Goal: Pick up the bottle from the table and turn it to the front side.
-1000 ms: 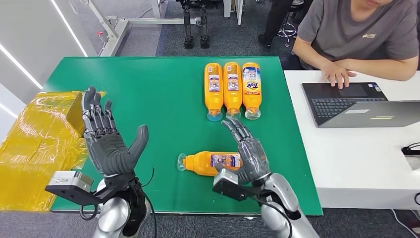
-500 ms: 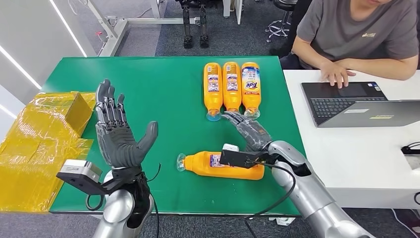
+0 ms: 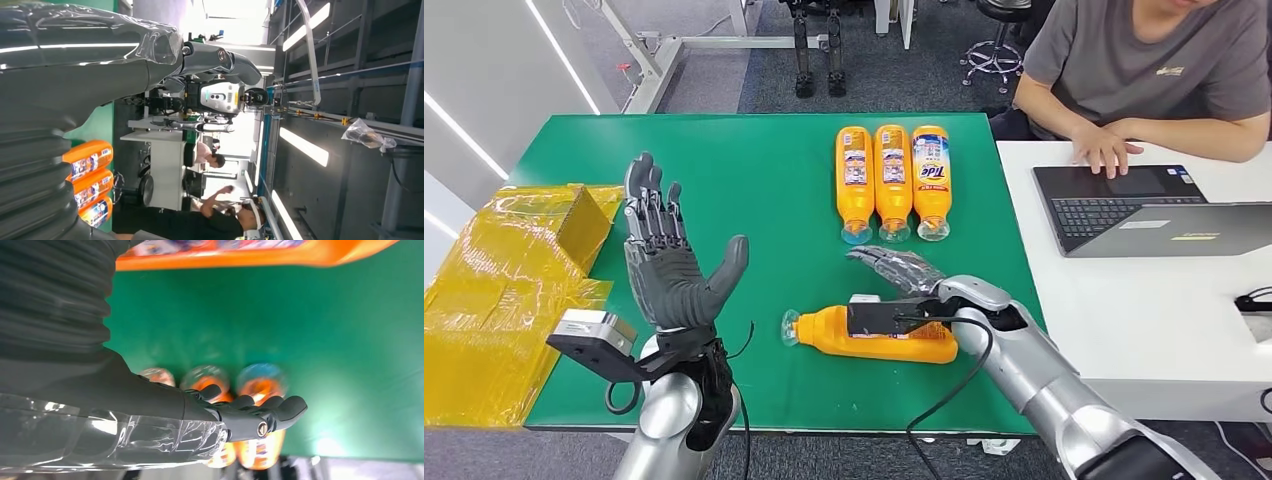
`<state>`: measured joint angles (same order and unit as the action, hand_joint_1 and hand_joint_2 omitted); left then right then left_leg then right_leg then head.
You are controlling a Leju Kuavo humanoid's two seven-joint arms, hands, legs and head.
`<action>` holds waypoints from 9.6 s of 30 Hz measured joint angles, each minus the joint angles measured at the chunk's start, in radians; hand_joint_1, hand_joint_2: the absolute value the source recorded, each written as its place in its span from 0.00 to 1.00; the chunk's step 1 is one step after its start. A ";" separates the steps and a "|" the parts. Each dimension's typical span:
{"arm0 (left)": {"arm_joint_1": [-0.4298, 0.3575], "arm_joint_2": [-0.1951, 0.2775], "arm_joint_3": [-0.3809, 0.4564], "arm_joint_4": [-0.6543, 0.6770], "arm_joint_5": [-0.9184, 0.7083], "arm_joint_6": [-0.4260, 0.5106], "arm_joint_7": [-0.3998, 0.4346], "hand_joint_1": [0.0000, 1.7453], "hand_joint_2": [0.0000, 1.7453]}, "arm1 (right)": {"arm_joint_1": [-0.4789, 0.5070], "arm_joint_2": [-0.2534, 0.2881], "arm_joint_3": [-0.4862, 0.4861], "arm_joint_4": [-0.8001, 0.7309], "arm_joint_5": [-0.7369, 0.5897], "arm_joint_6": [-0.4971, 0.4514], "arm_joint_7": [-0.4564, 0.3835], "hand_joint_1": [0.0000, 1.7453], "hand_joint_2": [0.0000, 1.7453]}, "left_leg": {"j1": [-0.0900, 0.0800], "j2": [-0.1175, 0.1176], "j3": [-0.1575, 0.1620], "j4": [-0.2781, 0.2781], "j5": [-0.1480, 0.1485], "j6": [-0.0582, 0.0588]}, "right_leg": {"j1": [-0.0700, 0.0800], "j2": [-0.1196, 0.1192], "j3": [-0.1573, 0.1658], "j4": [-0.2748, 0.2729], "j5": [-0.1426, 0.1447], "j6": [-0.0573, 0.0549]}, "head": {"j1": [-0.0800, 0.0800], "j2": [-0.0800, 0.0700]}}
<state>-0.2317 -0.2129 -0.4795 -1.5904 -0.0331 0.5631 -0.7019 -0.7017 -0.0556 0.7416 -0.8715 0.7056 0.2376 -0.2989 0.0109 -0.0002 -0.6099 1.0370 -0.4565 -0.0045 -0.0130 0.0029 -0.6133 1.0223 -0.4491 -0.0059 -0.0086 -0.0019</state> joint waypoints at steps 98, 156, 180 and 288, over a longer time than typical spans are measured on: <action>0.088 -0.001 0.014 -0.050 -0.027 0.081 0.000 0.00 1.00 | 0.232 -0.010 -0.034 -0.176 -0.019 -0.642 0.170 1.00 1.00 | 0.000 -0.001 0.001 0.000 0.000 0.001 | 0.000 -0.002 0.002 0.000 0.000 0.001 | 0.000 0.000; -0.005 -0.077 0.052 0.235 0.116 -0.479 0.001 0.00 1.00 | 0.225 0.206 -0.119 -0.156 0.027 -0.564 -0.024 1.00 1.00 | 0.000 0.000 0.000 0.000 0.000 0.000 | 0.000 0.000 0.000 0.000 0.000 0.001 | 0.000 0.000; -0.009 -0.080 0.105 0.230 0.141 -0.437 -0.006 0.00 1.00 | 0.179 0.233 -0.056 -0.067 -0.028 -0.525 -0.068 1.00 1.00 | 0.000 -0.001 -0.001 0.000 0.000 0.000 | 0.000 -0.001 0.000 0.000 -0.001 0.001 | 0.000 0.000; 0.020 -0.051 0.233 0.141 0.071 -0.190 -0.001 1.00 1.00 | 0.593 0.228 -0.183 -0.630 -0.420 -0.938 -0.364 0.00 1.00 | 0.000 -0.001 -0.001 0.000 -0.001 0.000 | 0.000 -0.001 -0.001 0.000 -0.001 0.000 | 0.000 0.000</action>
<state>-0.2112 -0.2642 -0.2463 -1.4494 0.0382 0.3732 -0.7027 -0.1084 0.1724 0.5588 -1.5014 0.2853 -0.6999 -0.6624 0.0110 -0.0007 -0.6111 1.0366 -0.4573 -0.0043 -0.0129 0.0018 -0.6140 1.0223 -0.4506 -0.0055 -0.0087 -0.0019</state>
